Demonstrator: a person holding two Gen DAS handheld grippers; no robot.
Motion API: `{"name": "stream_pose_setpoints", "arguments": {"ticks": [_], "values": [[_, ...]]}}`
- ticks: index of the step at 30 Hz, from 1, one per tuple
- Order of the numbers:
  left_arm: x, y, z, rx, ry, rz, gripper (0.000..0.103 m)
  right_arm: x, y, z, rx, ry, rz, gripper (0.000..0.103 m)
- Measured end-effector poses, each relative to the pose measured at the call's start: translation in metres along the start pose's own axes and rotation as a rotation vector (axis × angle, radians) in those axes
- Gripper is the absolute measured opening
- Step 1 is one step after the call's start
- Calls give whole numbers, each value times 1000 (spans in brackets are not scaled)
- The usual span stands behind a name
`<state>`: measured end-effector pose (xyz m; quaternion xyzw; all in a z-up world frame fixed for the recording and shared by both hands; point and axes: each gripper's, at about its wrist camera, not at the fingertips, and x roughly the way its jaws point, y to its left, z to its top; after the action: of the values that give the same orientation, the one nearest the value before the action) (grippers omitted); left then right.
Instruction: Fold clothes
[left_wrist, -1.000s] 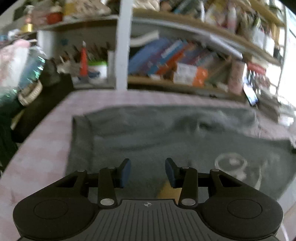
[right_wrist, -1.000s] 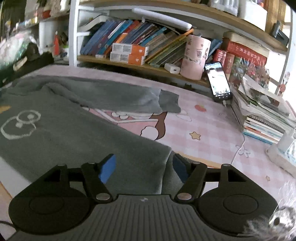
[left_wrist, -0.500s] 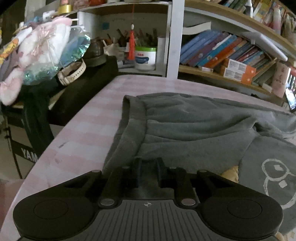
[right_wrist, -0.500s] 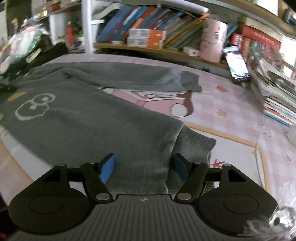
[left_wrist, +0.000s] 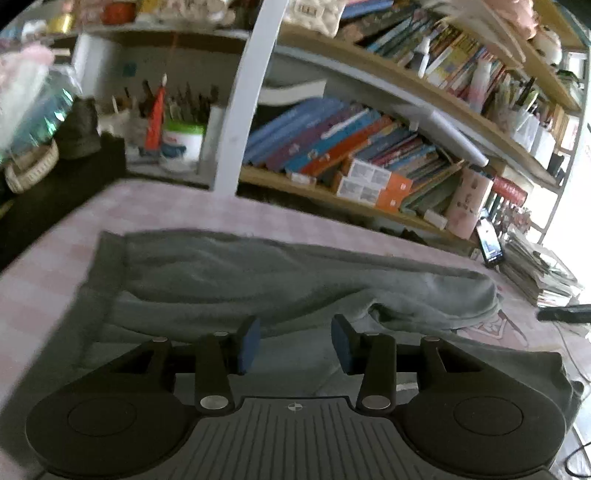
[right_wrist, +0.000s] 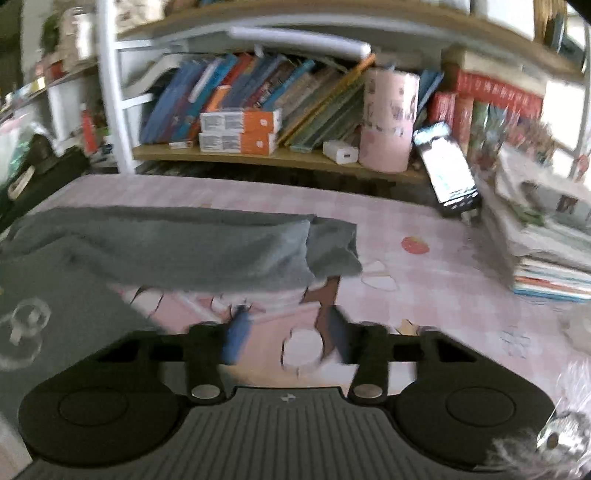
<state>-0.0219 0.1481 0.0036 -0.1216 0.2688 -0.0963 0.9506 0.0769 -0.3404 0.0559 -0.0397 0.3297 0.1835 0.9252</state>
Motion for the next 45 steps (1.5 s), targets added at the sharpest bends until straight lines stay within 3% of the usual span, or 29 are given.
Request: {"name": "stream_pose_setpoints", "arguments": {"ticks": [5, 8, 16, 22, 24, 27, 32, 34, 38, 40, 45], "values": [[20, 2, -7, -8, 56, -26, 63, 49, 1, 40, 4, 13, -27, 21], [19, 1, -11, 2, 47, -43, 72, 78, 2, 63, 5, 38, -41, 21], [22, -1, -15, 28, 54, -48, 83, 163, 5, 88, -64, 164, -146, 20], [23, 5, -15, -12, 54, -85, 85, 208, 6, 117, -113, 162, -216, 20], [23, 5, -15, -10, 56, -86, 85, 218, 11, 125, -134, 156, -241, 24], [23, 5, -14, -13, 55, -88, 86, 221, 19, 135, -157, 138, -274, 37], [24, 5, -14, -17, 53, -92, 86, 175, 22, 126, -151, 61, -228, 38], [24, 5, -15, -16, 53, -92, 86, 161, 16, 115, -108, 79, -183, 38], [23, 4, -15, -15, 52, -89, 87, 160, 13, 84, -141, 209, -156, 39], [24, 4, -15, -15, 52, -89, 87, 153, 5, 82, -129, 209, -172, 45], [24, 3, -15, -15, 52, -88, 87, 136, 15, 96, -134, 158, -164, 42]]}}
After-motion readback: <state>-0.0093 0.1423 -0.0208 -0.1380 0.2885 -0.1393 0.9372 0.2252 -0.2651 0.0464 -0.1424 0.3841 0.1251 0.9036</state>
